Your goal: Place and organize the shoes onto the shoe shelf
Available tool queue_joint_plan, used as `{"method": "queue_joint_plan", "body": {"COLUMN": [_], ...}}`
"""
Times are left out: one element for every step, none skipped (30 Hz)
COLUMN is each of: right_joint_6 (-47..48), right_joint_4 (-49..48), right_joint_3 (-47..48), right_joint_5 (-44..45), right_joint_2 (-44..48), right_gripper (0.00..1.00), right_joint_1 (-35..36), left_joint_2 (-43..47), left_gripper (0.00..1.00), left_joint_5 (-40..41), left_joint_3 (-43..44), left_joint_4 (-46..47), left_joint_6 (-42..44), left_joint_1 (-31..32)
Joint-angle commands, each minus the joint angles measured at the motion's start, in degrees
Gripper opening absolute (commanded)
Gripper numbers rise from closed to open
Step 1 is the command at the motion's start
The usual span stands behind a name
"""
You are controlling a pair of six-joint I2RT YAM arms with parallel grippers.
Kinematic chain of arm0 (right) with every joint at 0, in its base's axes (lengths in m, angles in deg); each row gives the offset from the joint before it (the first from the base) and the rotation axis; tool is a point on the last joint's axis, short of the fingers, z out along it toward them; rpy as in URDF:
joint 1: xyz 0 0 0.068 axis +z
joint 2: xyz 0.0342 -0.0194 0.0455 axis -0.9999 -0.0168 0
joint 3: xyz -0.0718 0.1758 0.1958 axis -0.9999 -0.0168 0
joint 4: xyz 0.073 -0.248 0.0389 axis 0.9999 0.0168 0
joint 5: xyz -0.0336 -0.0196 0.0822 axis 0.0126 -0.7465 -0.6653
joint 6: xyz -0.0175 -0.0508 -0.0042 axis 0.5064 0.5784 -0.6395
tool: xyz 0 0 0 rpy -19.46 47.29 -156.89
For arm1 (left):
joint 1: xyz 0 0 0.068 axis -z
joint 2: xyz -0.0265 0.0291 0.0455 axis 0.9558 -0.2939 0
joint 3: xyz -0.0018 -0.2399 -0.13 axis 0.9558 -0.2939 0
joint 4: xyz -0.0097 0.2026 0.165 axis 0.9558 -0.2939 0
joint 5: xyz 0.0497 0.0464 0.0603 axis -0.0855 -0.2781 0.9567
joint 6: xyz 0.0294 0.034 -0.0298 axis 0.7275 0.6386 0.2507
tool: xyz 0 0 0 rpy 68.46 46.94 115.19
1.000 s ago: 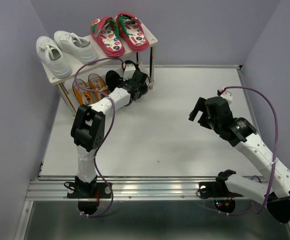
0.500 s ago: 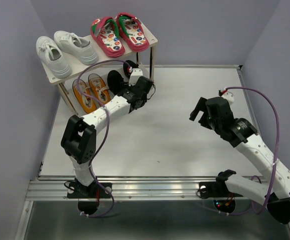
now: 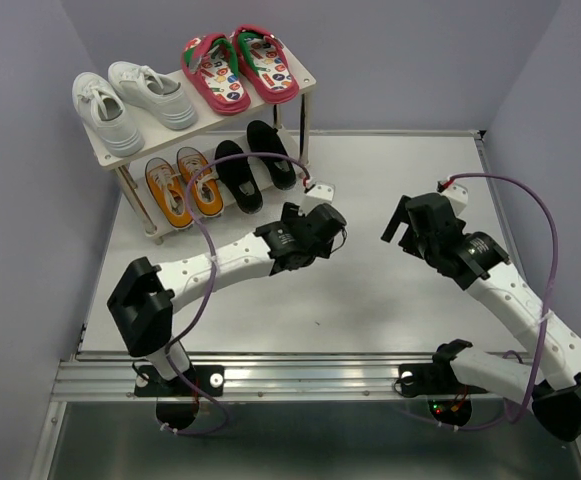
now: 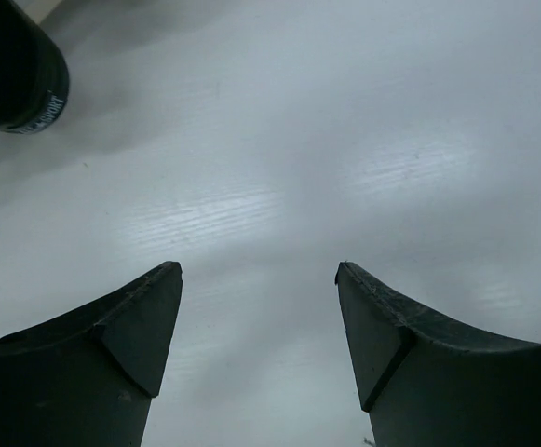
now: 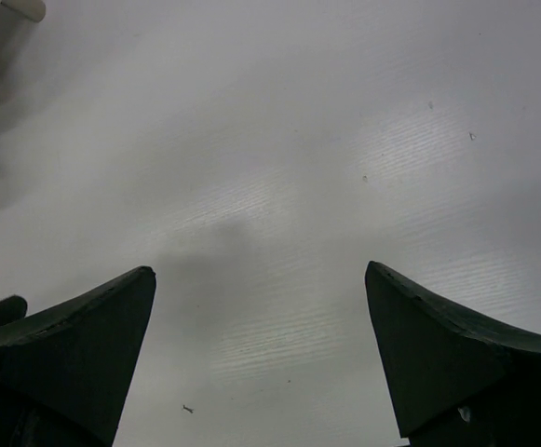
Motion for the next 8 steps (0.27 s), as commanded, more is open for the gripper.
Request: {"method": "queue_joint_plan", "body": {"right_joint_6": [0.09, -0.43, -0.44, -0.79, -1.05, -1.23, -1.40, -1.67], "right_joint_4": [1.16, 1.24, 1.25, 1.25, 1.33, 1.51, 1.51, 2.21], "right_joint_3": [2.31, 2.13, 2.04, 1.87, 1.43, 1.25, 1.25, 1.25], "right_joint_5": [3.65, 3.83, 3.92, 4.09, 4.18, 4.44, 4.53, 4.79], "right_joint_2": [0.25, 0.34, 0.43, 0.43, 0.51, 0.34, 0.08, -0.27], "right_gripper": [1.00, 1.00, 1.00, 1.00, 1.00, 1.00, 1.00, 1.00], "right_joint_1": [-0.40, -0.40, -0.40, -0.40, -0.40, -0.40, -0.40, -0.40], "left_joint_2": [6.80, 8.12, 8.74, 9.27, 10.23, 10.67, 11.11, 11.90], "left_gripper": [0.78, 0.78, 0.78, 0.78, 0.78, 0.78, 0.77, 0.77], "left_joint_5": [-2.82, -3.87, -4.49, -5.01, -5.54, -6.16, -6.77, -7.30], "left_joint_3": [-0.38, -0.38, -0.38, -0.30, -0.29, -0.12, -0.21, -0.29], "left_joint_4": [-0.80, -0.62, -0.62, -0.36, -0.36, -0.18, -0.18, 0.43], "left_joint_6": [-1.24, -0.98, -0.98, -0.54, -0.54, -0.97, -1.15, -1.33], "left_joint_1": [5.16, 5.96, 6.67, 7.28, 8.25, 8.60, 8.87, 9.05]}}
